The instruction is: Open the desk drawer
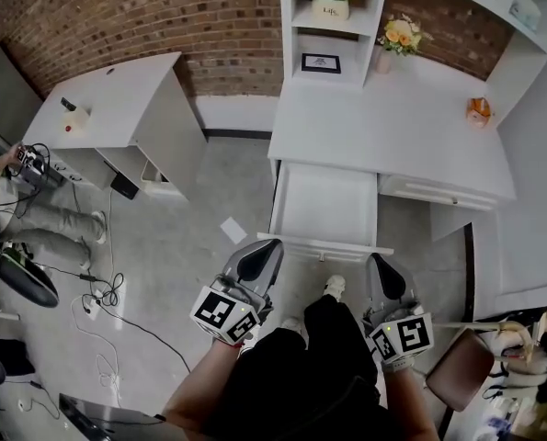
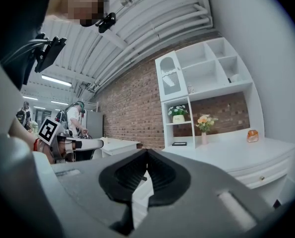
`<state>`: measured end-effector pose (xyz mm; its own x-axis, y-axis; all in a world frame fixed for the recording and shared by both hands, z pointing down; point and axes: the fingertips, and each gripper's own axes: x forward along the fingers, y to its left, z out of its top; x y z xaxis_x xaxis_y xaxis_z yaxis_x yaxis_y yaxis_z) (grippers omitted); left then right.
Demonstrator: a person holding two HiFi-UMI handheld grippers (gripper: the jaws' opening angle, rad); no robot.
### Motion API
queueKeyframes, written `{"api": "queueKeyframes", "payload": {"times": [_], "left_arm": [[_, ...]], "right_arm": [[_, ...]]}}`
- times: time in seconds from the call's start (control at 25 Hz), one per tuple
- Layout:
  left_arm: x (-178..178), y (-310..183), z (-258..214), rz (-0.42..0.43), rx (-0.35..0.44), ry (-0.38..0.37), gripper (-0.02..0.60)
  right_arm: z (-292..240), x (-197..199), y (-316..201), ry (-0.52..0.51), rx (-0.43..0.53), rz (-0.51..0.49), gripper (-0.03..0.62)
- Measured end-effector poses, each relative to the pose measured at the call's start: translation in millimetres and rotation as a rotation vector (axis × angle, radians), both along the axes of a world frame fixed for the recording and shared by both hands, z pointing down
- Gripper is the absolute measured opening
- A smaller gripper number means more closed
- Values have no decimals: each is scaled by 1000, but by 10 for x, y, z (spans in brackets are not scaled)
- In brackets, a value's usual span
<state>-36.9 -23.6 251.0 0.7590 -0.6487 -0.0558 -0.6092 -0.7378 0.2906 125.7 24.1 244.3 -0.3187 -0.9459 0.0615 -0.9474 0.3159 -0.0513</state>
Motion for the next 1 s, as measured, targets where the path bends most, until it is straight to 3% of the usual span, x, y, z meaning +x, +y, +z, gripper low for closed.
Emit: {"api": "queueKeyframes", "payload": {"times": [1.0], "left_arm": [[0, -86, -384, -7, 44, 20, -2]], "right_arm": [[-179, 42, -67, -32, 37, 16, 3]]}}
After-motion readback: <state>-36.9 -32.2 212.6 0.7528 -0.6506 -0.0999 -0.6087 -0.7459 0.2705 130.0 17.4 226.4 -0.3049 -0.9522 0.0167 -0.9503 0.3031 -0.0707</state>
